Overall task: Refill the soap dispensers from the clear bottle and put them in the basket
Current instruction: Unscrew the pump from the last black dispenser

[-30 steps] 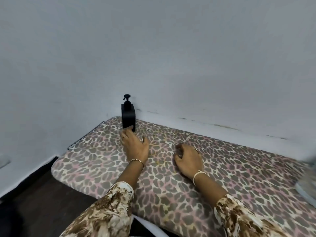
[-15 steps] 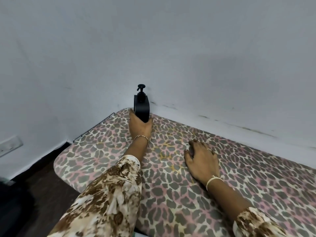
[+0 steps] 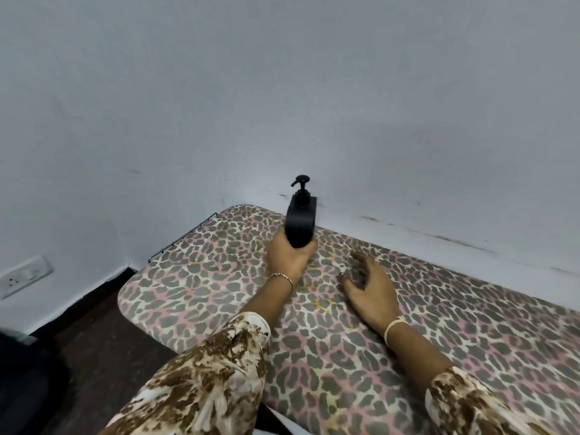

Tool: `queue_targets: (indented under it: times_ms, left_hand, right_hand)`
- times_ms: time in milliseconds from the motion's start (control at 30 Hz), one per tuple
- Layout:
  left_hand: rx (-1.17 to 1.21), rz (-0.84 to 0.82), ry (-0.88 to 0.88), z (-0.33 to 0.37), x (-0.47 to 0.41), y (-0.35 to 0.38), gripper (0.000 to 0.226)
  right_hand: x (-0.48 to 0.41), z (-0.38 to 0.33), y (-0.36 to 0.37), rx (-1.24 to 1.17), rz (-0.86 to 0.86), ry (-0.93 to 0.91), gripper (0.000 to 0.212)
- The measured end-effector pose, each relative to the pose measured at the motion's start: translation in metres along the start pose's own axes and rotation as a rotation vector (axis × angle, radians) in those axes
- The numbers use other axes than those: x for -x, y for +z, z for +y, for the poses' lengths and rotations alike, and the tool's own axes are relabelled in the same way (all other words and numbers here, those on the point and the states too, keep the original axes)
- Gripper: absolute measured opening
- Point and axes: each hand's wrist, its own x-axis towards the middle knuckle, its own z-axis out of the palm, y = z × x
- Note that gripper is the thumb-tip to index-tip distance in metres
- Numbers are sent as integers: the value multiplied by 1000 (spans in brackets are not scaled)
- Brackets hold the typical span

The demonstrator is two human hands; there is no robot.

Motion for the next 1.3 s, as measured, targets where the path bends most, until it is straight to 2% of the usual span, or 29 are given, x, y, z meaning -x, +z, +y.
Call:
queue_targets:
  times_ms: [167, 467, 567, 767, 900, 1167, 1300]
  left_hand:
    - [11, -152, 76, 14, 43, 22, 35]
    - [0, -365, 165, 29, 124, 70, 33]
    - [39, -426, 156, 33, 150, 87, 32]
    - [71, -475, 127, 44, 191, 115, 29]
    - [44, -472, 148, 47, 204, 124, 35]
    - [-36, -448, 184, 43, 220, 137, 44]
    - [-46, -417, 184, 41, 221, 138, 43]
  right_hand:
    - [20, 3, -16, -200, 46, 48, 56]
    - [45, 12, -87, -344, 316, 87, 52]
    - [53, 21, -107, -357, 350, 89, 62]
    - [70, 40, -140, -333, 411, 112, 46]
    - [75, 53, -154, -300, 437, 126, 36]
    - [67, 59, -167, -102, 542, 190, 39]
    - [62, 56, -174, -35, 469, 151, 41]
